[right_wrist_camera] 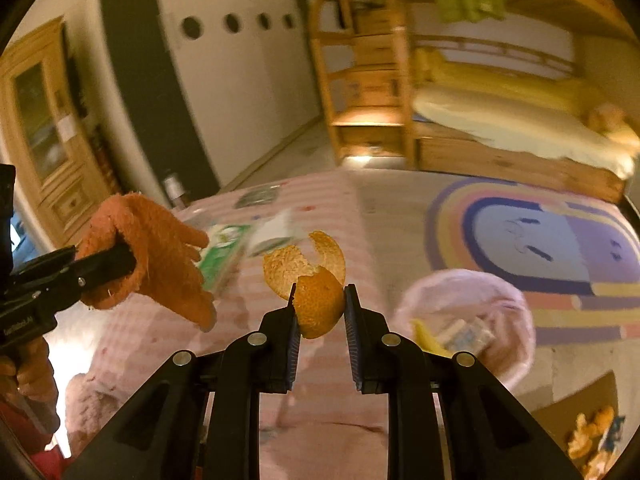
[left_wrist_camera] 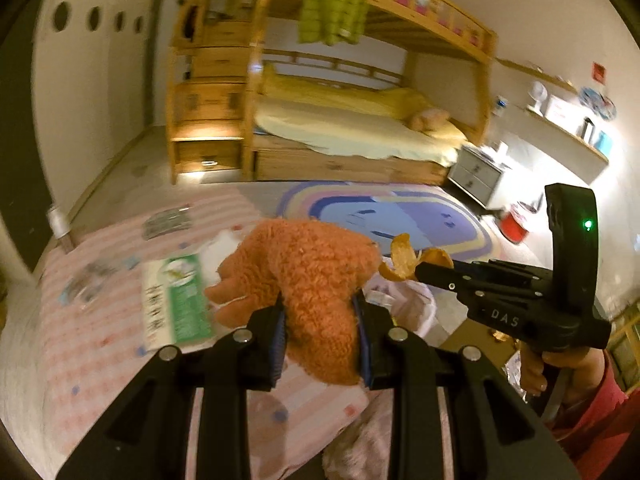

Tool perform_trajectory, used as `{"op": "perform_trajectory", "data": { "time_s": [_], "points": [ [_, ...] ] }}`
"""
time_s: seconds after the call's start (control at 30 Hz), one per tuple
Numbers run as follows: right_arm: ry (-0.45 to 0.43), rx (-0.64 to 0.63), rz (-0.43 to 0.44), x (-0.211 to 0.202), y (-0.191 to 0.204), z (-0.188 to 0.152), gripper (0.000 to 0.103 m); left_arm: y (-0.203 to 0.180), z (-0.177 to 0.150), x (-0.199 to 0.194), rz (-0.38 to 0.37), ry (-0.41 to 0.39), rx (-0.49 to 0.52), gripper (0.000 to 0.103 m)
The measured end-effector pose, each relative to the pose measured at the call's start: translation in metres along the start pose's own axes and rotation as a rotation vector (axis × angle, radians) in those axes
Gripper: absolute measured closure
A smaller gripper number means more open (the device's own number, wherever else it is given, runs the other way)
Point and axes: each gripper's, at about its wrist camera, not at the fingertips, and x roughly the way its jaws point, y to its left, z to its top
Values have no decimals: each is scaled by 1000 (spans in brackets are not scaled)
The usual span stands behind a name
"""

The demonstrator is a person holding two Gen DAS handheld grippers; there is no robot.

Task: Collect trash
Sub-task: 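Carry the glove and peel over the pink bag and open both tools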

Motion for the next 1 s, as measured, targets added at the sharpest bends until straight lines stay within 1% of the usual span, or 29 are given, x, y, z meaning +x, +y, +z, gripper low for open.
{"op": "perform_trajectory", "data": {
  "time_s": [0.13,0.17,0.33,0.5,0.7,0.73,0.77,0.8,0.83,0.87,0.9,0.93,0.97,1.0],
  "points": [
    [-6,72,-86,-7,-42,-5,82,-34,10,38,-70,33,64,77],
    [-5,89,-112,-7,-53,-7,82,-44,12,49,-98,43,81,77],
    [16,164,-189,-3,-98,-16,82,-77,23,100,-196,92,118,77],
    [47,220,-222,15,-128,-21,82,-93,34,143,-224,136,133,76],
    [71,273,-237,39,-155,-20,82,-102,46,177,-230,165,139,75],
    [73,280,-236,43,-159,-19,82,-103,48,184,-229,170,135,73],
    [73,285,-234,45,-161,-18,82,-103,49,187,-228,172,131,68],
    [74,291,-232,48,-163,-18,80,-102,51,190,-229,176,124,61],
    [75,294,-229,51,-166,-17,78,-100,52,195,-233,182,109,56],
    [75,296,-226,55,-168,-17,78,-98,53,196,-233,180,97,49],
    [80,300,-223,59,-171,-17,76,-96,54,197,-233,174,80,43],
    [85,303,-224,61,-172,-17,73,-94,55,197,-236,170,66,41],
    [90,310,-232,64,-174,-18,69,-92,56,197,-233,166,57,36],
    [91,315,-232,63,-176,-19,65,-89,56,195,-227,160,50,35]
  ]
}}
